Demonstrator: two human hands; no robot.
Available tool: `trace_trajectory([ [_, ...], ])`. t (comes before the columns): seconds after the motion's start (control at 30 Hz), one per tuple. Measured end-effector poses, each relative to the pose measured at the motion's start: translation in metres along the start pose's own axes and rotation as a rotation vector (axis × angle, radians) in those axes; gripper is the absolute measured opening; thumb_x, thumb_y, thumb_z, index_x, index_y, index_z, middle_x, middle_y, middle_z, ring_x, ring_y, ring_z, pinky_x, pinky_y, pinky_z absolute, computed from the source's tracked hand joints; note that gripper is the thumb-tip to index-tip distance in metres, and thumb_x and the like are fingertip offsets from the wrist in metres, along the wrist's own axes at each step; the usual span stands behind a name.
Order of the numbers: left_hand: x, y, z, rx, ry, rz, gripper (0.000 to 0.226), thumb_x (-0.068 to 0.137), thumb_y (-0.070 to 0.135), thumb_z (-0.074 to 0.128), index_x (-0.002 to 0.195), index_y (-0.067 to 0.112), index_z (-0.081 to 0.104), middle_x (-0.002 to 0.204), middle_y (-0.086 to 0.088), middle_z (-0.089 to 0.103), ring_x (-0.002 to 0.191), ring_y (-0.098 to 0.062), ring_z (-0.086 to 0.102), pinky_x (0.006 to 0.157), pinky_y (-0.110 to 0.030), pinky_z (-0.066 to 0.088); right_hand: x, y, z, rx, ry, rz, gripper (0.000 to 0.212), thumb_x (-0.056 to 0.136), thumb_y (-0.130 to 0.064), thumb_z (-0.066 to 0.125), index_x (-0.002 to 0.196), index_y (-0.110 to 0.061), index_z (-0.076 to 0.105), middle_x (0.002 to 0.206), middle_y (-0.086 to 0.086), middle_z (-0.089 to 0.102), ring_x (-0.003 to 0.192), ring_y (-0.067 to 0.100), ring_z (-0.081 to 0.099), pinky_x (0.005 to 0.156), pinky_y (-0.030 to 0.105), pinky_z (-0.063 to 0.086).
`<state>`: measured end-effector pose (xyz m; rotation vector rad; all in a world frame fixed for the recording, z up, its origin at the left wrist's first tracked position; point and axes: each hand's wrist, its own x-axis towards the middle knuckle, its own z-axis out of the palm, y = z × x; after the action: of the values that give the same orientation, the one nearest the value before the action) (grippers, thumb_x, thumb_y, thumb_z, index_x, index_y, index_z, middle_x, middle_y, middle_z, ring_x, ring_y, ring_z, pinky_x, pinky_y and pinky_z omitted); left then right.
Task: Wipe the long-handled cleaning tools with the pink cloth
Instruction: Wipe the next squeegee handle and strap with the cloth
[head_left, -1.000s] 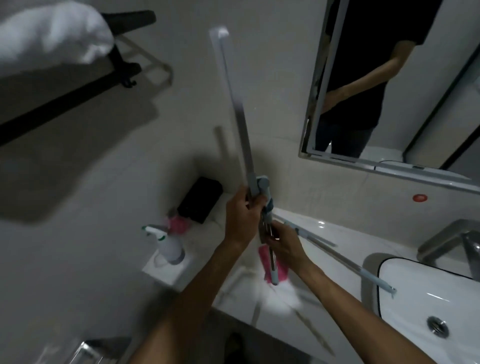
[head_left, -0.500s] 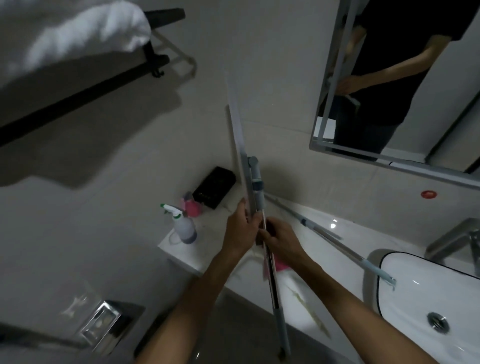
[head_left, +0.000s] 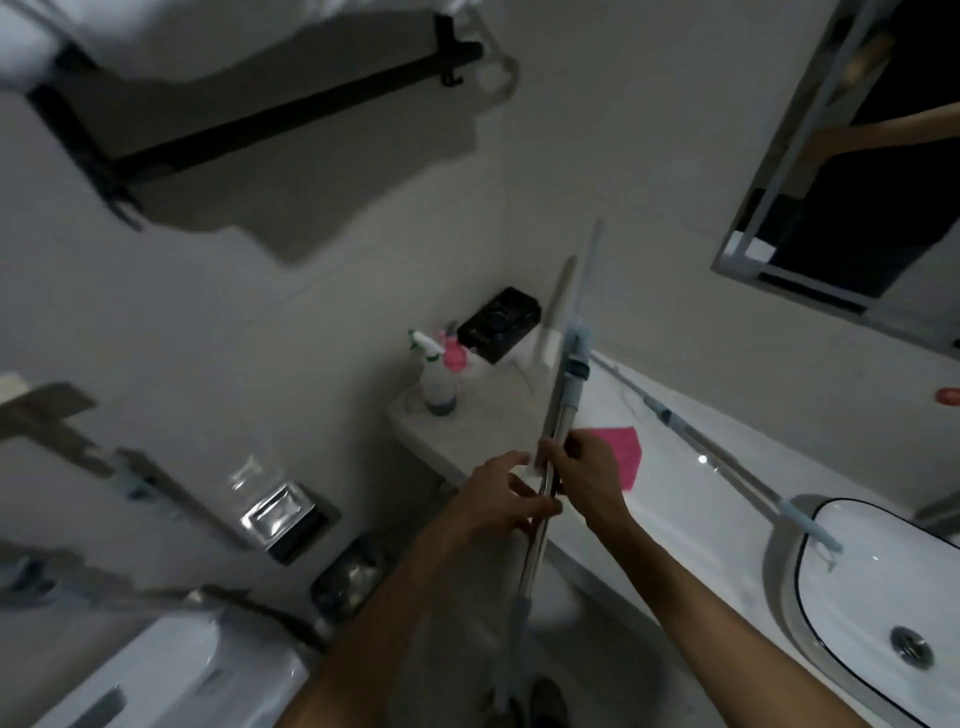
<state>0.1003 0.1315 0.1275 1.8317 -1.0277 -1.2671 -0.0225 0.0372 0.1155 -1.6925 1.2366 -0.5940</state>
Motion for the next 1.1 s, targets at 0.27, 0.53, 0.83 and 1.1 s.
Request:
trace_trajectory([
  [0.27,-0.085,-0.011,0.019,-0.093,0.133,0.115,0.081,0.084,0.010,0.078,0.150,0.025,0.034,0.112,-0.015,0.070,0.090,-0.018,0.071,0.068,-0.027,0.059,-0.057,0.006,0.017,0.149,-0.093,0.046,0.036,0.101,-0.035,0.057,0.083,-0.006,0.065,0.074,0.009,0.070,0.065,0.024,0.071,0.067,0.041,0.062],
  [0.53,-0.175,-0.013,0.065,-0.374,0.273,0.054,0.016,0.100,0.013,0.059,0.101,0.019,0.074,0.082,-0.003,0.073,0.080,-0.025,0.070,0.068,-0.032,0.056,-0.121,0.002,0.000,0.053,-0.117,-0.481,0.036,0.097,-0.014,0.044,0.123,0.001,0.064,0.120,0.013,0.066,0.110,0.016,0.058,0.100,0.035,0.048],
  [0.83,-0.257,-0.038,0.061,-0.493,0.605,0.053,0.034,0.097,-0.004,0.041,0.103,0.015,0.070,0.089,-0.001,0.070,0.081,-0.016,0.064,0.069,-0.022,0.054,-0.211,-0.026,0.022,0.231,-0.475,-0.746,0.030,0.086,-0.013,0.068,0.115,-0.013,0.069,0.106,0.004,0.071,0.100,0.009,0.067,0.087,0.026,0.055],
  [1.1,-0.338,-0.076,0.026,-0.409,0.738,0.001,0.019,0.103,0.006,0.045,0.108,0.014,0.061,0.076,-0.002,0.065,0.062,-0.009,0.062,0.054,-0.019,0.048,-0.273,-0.075,0.086,0.293,-0.646,-0.920,0.018,0.085,-0.019,0.074,0.098,-0.008,0.070,0.092,0.006,0.069,0.088,0.023,0.068,0.078,0.044,0.057],
])
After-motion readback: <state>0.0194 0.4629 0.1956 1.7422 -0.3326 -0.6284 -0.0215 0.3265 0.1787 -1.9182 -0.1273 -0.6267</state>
